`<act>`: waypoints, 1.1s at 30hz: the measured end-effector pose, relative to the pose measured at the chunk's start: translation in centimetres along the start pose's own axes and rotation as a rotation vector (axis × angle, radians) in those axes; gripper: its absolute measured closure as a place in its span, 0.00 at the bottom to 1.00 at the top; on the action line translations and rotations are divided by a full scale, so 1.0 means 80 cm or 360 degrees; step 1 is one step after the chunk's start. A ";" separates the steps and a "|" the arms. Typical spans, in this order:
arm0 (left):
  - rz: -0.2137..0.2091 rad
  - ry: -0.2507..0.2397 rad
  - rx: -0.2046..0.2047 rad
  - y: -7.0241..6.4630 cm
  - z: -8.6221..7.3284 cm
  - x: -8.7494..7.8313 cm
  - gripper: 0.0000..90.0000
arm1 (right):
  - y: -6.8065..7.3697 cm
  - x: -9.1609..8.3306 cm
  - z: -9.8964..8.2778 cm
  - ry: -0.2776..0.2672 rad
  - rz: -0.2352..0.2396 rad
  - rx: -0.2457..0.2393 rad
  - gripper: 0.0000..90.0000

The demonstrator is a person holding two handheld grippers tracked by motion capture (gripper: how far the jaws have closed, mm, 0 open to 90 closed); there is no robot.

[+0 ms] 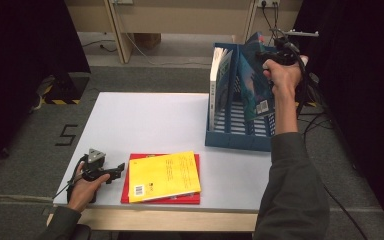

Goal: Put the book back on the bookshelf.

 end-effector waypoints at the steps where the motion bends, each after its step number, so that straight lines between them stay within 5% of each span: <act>1: 0.0000 0.0004 0.0000 0.000 0.000 0.000 0.16 | 0.001 -0.001 0.004 0.0001 0.0004 -0.0001 0.84; 10: -0.0008 0.0004 -0.0012 0.000 0.000 0.000 0.16 | 0.006 -0.001 0.053 -0.0031 -0.0040 -0.0018 0.84; 20: -0.0006 0.0010 0.0010 -0.001 0.000 -0.001 0.16 | 0.010 -0.016 0.080 -0.0096 -0.0032 -0.0017 0.84; 26: -0.0009 0.0002 0.0000 -0.001 0.000 -0.001 0.16 | 0.003 0.015 0.074 -0.0118 -0.0042 0.0020 0.84; 29: -0.0016 -0.0011 0.0001 -0.001 0.001 0.000 0.16 | 0.001 0.016 0.070 -0.0174 -0.0051 -0.0004 0.84; 33: -0.0016 -0.0013 0.0017 -0.002 0.001 -0.001 0.16 | -0.006 0.007 0.051 -0.0209 -0.0027 0.0078 0.84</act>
Point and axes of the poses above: each handheld gripper's, and its own axes: x roughly forward along the jaws, z roughly out of its top, y roughly to its left, the point moved 10 cm from there along x, roughly forward along the jaws, and after that the axes turned 13 degrees about -y, right-handed, at the moved point
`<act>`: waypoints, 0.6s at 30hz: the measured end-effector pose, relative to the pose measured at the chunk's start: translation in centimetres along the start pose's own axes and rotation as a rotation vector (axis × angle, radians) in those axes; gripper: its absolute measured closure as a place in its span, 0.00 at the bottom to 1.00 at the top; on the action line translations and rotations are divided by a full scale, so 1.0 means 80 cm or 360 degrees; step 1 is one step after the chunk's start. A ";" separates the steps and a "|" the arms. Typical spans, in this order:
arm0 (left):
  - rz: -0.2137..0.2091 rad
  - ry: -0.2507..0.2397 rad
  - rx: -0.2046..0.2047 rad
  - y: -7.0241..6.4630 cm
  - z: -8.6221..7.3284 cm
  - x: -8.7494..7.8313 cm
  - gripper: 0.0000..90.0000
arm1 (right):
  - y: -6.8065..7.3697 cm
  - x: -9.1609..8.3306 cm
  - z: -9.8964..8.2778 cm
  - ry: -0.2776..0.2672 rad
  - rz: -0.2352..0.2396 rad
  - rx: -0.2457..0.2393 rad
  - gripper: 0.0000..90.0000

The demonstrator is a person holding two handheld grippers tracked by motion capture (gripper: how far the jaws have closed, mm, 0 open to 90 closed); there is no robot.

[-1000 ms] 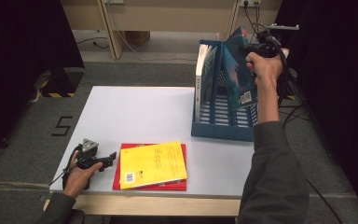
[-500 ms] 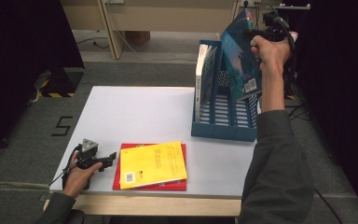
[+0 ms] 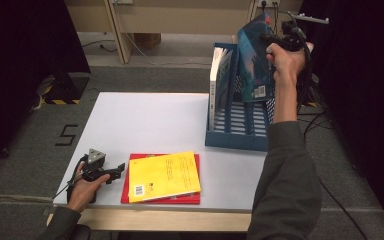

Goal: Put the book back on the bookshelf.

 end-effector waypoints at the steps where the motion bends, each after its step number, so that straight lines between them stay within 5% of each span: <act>1: 0.0001 -0.0001 0.0003 0.000 0.000 0.000 0.16 | -0.005 -0.004 -0.007 -0.0016 -0.0019 0.0015 0.84; 9: 0.0014 0.0031 0.0027 -0.001 -0.002 0.001 0.16 | -0.023 -0.021 -0.056 -0.0074 -0.0044 0.0022 0.83; 18: 0.0003 0.0029 0.0032 -0.002 -0.001 0.002 0.16 | -0.019 -0.025 -0.094 -0.0068 -0.0017 -0.0035 0.83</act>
Point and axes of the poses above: each handheld gripper's, and its own axes: x roughly forward along the jaws, z roughly out of its top, y roughly to its left, the point moved 10 cm from there along x, roughly forward along the jaws, and after that the axes turned 13 degrees about -y, right-handed, at the moved point
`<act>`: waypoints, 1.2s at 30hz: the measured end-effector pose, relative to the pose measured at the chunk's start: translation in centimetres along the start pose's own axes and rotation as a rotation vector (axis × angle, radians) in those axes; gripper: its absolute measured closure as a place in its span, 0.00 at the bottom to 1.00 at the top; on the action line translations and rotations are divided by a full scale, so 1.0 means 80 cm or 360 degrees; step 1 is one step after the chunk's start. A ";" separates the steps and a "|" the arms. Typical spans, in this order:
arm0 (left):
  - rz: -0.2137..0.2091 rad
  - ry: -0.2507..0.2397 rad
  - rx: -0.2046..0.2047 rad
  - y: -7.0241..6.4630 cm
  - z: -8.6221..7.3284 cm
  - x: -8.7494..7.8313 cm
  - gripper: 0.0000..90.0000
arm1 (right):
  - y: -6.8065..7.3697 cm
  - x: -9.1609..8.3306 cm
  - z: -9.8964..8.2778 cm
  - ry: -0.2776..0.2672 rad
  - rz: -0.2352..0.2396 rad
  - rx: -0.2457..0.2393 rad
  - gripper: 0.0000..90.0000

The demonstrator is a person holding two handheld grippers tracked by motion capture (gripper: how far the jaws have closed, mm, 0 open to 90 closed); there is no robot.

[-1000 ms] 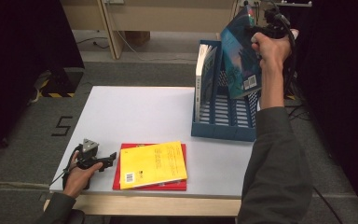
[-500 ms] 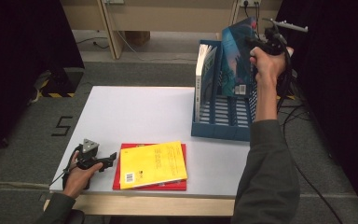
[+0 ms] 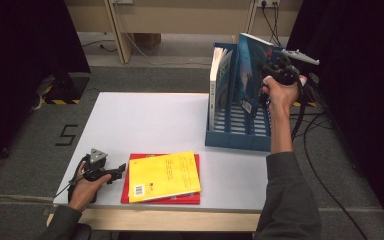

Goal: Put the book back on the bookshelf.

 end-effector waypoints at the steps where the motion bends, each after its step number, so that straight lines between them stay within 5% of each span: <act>1: -0.0003 -0.0005 -0.0001 0.000 0.000 0.000 0.16 | -0.001 0.000 -0.007 0.0004 -0.0001 -0.0002 0.83; 7: -0.0002 0.0000 -0.0003 0.000 0.000 0.000 0.16 | -0.001 0.005 -0.054 0.0117 0.0023 -0.0029 0.82; 13: -0.0004 -0.0004 -0.0008 0.000 0.000 0.000 0.16 | -0.006 0.011 -0.117 0.0318 0.0022 -0.0079 0.81; 14: -0.0006 -0.0006 -0.0006 -0.001 0.001 0.000 0.16 | -0.003 0.012 -0.119 0.0267 0.0065 0.0001 0.80; 24: -0.0007 -0.0011 -0.0021 0.000 0.001 0.000 0.16 | 0.022 0.013 -0.126 0.0335 0.0121 -0.0016 0.73; 27: -0.0008 -0.0012 -0.0025 0.000 0.001 0.000 0.16 | 0.026 0.010 -0.125 0.0337 0.0047 -0.0197 0.81; 36: -0.0007 -0.0016 -0.0035 0.000 0.001 0.001 0.16 | 0.042 -0.004 -0.127 0.0346 0.0058 -0.0212 0.81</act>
Point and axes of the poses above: each handheld gripper's, and its own axes: x roughly forward along the jaws, z roughly out of its top, y roughly to its left, the point moved 10 cm from there along x, roughly forward along the jaws, and after that the axes turned 13 degrees about -y, right-handed, at the moved point
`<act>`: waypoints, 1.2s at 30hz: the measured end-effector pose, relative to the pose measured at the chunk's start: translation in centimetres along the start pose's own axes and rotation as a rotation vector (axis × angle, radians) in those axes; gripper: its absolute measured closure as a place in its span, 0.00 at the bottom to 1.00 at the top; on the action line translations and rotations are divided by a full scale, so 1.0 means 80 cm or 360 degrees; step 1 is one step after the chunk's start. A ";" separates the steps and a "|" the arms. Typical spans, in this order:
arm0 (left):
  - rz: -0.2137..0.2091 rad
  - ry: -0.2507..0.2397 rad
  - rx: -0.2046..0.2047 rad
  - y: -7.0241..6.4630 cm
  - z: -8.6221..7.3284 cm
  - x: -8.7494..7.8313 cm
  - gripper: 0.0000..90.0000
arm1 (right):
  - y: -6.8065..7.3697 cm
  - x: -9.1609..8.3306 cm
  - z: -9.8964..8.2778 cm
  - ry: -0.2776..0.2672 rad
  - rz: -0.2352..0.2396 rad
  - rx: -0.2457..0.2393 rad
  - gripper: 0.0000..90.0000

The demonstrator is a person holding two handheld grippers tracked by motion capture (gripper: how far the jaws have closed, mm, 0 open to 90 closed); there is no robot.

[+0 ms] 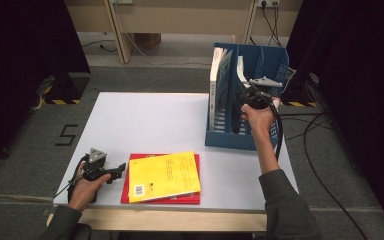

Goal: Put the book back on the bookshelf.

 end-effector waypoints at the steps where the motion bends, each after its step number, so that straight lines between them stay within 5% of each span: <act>1: 0.0000 0.0001 0.0002 0.000 0.000 0.000 0.16 | 0.001 -0.002 -0.001 0.0000 0.0003 0.0008 0.81; 5: 0.0003 0.0000 0.0001 0.000 0.000 0.000 0.16 | 0.000 -0.003 -0.001 -0.0016 0.0009 0.0028 0.79; 11: -0.0003 0.0001 -0.0010 0.000 0.000 0.000 0.16 | 0.006 -0.009 -0.006 -0.0018 0.0093 0.0079 0.62; 16: 0.0001 0.0008 -0.0012 0.001 0.000 0.000 0.16 | 0.000 -0.031 -0.024 0.0010 0.0079 -0.0005 0.49; 21: 0.0006 0.0009 -0.0005 0.002 0.000 -0.001 0.16 | -0.001 -0.049 -0.030 -0.0012 0.0120 0.0003 0.44; 24: 0.0025 0.0007 0.0009 0.005 0.000 -0.001 0.16 | 0.006 -0.062 -0.039 0.0001 0.0176 0.0045 0.40; 27: 0.0047 0.0014 0.0032 0.007 0.000 -0.001 0.16 | 0.016 -0.076 -0.053 0.0023 0.0211 -0.0009 0.37; 31: 0.0079 0.0019 0.0079 0.009 -0.002 -0.002 0.16 | 0.030 -0.089 -0.066 -0.0050 0.0260 0.0106 0.34; 36: 0.0080 0.0034 0.0131 0.009 -0.003 -0.003 0.16 | 0.042 -0.097 -0.087 0.0029 0.0304 0.0079 0.31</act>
Point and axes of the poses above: each handheld gripper's, and its own axes: x roughly forward along the jaws, z roughly out of its top, y roughly to its left, the point moved 10 cm from there along x, roughly forward along the jaws, and after that the axes turned 13 degrees about -y, right-handed, at the moved point
